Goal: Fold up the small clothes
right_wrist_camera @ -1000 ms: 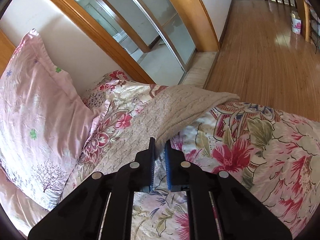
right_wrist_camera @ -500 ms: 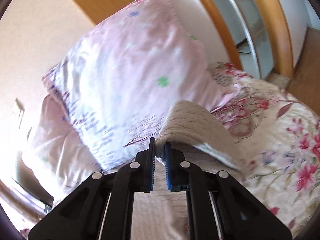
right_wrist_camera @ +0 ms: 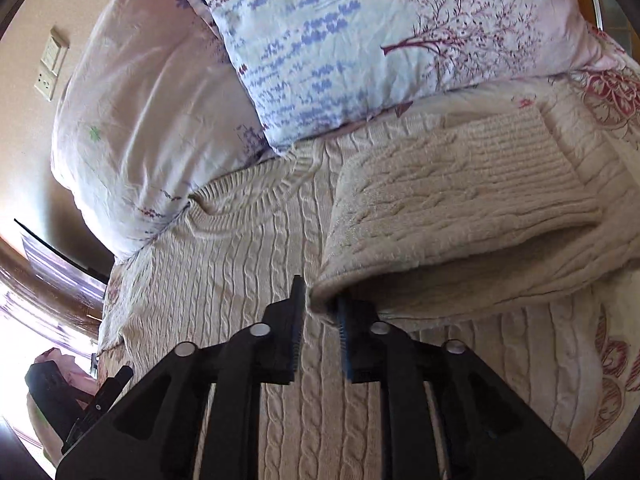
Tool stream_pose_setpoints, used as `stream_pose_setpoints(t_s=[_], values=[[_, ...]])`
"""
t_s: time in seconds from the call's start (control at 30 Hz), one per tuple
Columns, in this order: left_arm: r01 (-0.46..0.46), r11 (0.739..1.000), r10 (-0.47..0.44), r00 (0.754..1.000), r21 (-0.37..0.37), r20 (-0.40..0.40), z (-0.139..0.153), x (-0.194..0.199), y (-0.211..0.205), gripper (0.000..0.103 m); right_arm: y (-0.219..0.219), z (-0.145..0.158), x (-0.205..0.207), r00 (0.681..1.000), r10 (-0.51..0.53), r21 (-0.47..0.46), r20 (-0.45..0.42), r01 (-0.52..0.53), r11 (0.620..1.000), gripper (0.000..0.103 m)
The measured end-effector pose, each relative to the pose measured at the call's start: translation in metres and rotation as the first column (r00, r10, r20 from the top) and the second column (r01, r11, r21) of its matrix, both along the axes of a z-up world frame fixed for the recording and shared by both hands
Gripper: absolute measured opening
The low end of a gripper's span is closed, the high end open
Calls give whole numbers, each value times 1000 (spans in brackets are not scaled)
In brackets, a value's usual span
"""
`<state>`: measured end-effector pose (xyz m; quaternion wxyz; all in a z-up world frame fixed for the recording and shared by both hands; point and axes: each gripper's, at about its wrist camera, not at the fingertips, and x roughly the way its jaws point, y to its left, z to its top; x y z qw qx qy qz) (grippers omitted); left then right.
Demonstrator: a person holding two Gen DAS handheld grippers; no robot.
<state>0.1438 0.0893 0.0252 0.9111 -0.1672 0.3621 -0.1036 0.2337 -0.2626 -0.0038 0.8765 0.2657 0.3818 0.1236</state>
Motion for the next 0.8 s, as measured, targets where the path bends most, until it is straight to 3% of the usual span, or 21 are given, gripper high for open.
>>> stream_pose_setpoints(t_s=[0.03,0.13,0.23,0.37,0.47,0.53,0.67,0.8], values=[[2,1000,-2,1000,1,3,0,0,-1,101,-2,-2,-3,1000,4,20,-7,-4,1000,36],[10,1000,-10,1000,6,15,2,-3,-3,101,-14,0,-8,999,-38,74,-8,38,996,38],[18,1000,-18,1000,3,20,5,-6,-1,101,-36,5,-8,989,-146,121,3,144,982,38],[34,999,-34,999,-31,27,11,-9,7,101,-60,1,-2,952,-304,148,-43,307,940,37],[13,999,-12,999,-36,46,17,-12,14,101,-61,5,5,928,-370,87,-32,372,924,19],[-6,1000,8,998,-29,69,22,-14,19,101,-48,19,10,936,-351,40,35,350,936,12],[-22,999,17,993,46,114,32,-17,20,101,0,51,16,959,-220,-6,180,225,974,9],[38,999,-38,994,-6,104,37,-10,19,101,63,56,28,978,-51,-59,204,64,996,10]])
